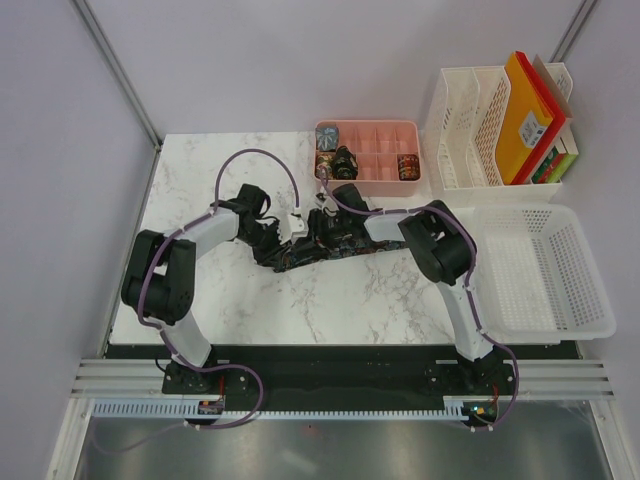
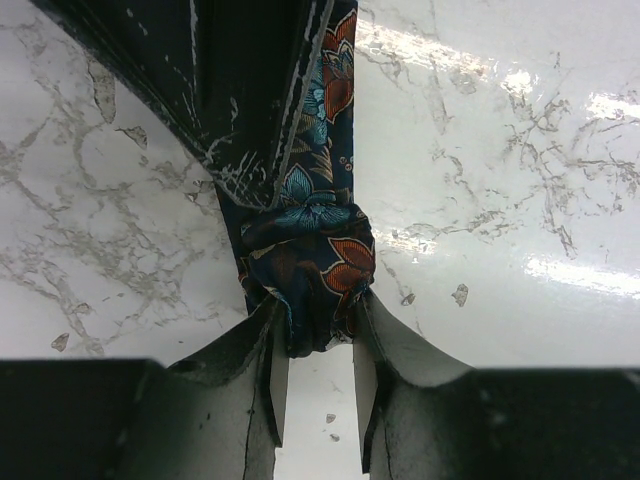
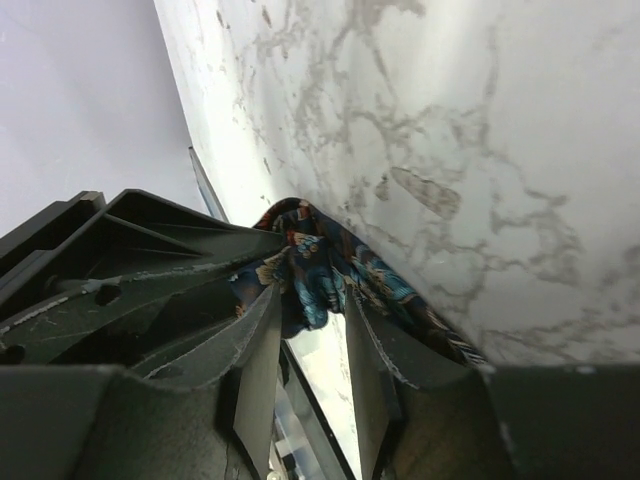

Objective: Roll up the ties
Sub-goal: Roll the tie at the center of the board.

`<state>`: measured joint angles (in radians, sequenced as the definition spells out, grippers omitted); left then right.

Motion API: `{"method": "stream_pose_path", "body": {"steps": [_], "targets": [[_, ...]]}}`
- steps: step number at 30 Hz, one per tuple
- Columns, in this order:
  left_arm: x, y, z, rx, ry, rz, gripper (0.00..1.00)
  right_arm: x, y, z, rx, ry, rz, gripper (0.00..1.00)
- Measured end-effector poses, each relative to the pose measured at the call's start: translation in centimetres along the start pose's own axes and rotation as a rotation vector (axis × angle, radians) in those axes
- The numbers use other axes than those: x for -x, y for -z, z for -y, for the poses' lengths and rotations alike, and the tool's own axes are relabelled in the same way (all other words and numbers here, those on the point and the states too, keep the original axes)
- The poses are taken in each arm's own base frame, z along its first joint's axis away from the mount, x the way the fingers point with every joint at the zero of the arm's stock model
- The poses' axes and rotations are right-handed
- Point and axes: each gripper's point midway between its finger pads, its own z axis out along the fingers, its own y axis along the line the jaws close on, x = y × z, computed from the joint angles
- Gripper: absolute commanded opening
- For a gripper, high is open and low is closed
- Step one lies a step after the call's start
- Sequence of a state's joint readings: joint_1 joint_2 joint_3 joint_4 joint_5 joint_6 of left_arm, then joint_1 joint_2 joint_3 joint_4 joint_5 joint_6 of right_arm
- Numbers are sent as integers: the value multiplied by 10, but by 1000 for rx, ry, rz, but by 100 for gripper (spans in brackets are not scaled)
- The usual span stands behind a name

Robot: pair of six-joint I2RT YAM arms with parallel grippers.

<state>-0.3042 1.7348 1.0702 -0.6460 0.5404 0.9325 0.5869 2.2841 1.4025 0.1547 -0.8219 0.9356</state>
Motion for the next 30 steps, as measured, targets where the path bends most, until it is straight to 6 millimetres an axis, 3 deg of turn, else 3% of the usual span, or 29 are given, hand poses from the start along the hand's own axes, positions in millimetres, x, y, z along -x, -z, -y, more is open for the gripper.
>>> {"method": "stream_pose_path", "body": {"steps": [9, 23, 30], "targets": [[-1, 0, 1, -7, -6, -6, 32, -11, -13, -16, 38, 20, -12, 41], [-1, 0, 1, -10, -5, -8, 33, -13, -12, -16, 74, -4, 8, 40], [-1, 0, 1, -14, -3, -10, 33, -24, -7, -20, 148, -61, 35, 41]]}}
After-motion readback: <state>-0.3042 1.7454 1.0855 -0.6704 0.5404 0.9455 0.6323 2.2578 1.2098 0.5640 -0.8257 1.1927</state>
